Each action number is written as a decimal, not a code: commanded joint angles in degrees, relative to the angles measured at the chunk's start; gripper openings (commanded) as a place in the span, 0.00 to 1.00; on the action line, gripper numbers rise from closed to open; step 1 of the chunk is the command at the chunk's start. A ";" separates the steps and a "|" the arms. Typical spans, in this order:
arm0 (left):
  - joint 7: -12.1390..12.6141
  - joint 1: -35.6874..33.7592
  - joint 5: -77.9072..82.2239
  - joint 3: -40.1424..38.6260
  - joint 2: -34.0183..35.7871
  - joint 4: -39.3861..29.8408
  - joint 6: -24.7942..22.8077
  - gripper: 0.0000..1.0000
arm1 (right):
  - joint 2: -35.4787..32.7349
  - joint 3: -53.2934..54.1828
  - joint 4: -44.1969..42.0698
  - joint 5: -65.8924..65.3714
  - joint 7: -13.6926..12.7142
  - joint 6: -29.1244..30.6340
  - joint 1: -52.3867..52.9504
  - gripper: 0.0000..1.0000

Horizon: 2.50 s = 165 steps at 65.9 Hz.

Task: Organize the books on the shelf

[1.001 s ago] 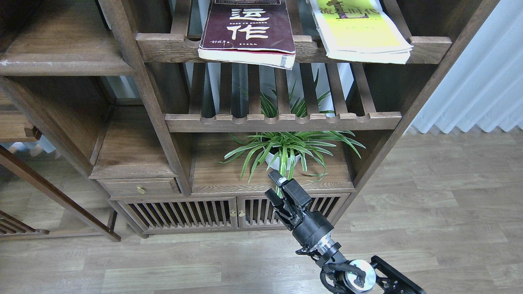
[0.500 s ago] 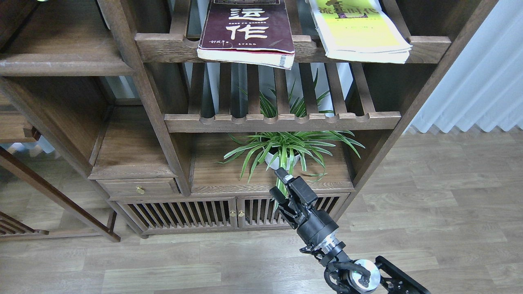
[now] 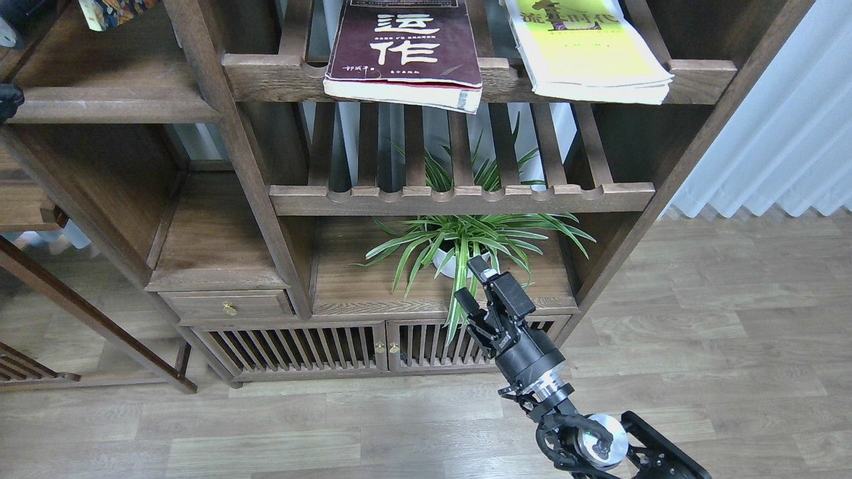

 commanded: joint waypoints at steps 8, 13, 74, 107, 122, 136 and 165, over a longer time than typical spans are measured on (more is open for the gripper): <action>0.92 0.04 0.00 -0.15 0.11 -0.01 0.01 0.28 | 0.10 -0.07 0.01 0.12 0.00 0.00 0.01 0.93; 1.01 0.04 0.00 -0.15 0.02 0.07 0.01 0.33 | 0.10 0.01 0.01 0.29 0.00 0.00 0.01 0.92; 1.01 3.55 -1.67 -8.32 5.73 -15.12 5.60 0.50 | -0.07 0.36 -0.08 0.82 0.09 0.00 0.62 0.92; 1.09 31.06 -5.10 -25.37 14.08 -42.29 10.61 0.51 | 0.28 1.07 -0.08 0.55 0.00 0.00 1.68 0.92; 1.01 44.76 -5.19 -34.60 13.73 -50.01 9.73 0.52 | 0.89 0.89 0.01 0.20 0.27 0.00 1.59 0.94; 0.48 55.32 -5.27 -40.93 11.27 -56.52 7.19 0.55 | 0.46 0.54 0.71 -0.67 0.18 0.00 1.68 0.94; 1.01 61.65 -4.75 -40.93 -5.43 -58.90 1.65 0.74 | 1.16 1.16 0.98 -1.29 3.78 0.00 7.30 0.94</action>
